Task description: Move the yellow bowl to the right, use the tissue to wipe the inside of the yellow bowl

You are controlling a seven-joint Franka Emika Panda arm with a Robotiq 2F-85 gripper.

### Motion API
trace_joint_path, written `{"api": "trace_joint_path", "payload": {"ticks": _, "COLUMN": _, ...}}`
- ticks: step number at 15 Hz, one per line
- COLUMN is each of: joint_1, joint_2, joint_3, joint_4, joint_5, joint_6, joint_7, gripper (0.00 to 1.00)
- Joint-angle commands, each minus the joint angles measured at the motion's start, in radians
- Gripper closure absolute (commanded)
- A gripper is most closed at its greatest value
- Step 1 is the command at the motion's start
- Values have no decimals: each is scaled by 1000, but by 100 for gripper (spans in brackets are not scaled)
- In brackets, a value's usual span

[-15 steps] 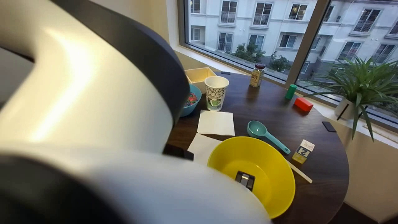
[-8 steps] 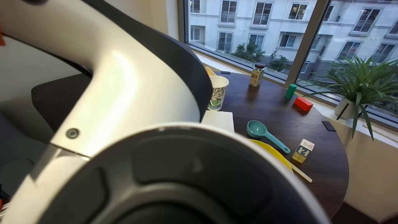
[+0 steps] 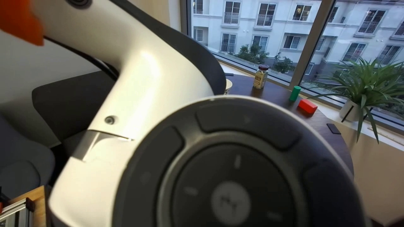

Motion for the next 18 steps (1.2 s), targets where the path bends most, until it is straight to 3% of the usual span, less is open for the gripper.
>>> {"api": "trace_joint_path", "payload": {"ticks": 1, "joint_1": -17, "joint_2": 27, "joint_3": 27, "joint_4": 20, "joint_5": -6, "joint_6": -73, "joint_7": 3, "gripper": 99}}
{"api": "trace_joint_path", "payload": {"ticks": 10, "joint_1": -6, "joint_2": 16, "joint_3": 72, "joint_4": 37, "joint_5": -213, "joint_6": -237, "joint_7": 109, "gripper": 99}}
{"api": "trace_joint_path", "payload": {"ticks": 18, "joint_1": 7, "joint_2": -23, "joint_3": 112, "joint_4": -11, "joint_5": -243, "joint_6": -252, "joint_7": 138, "gripper": 99}}
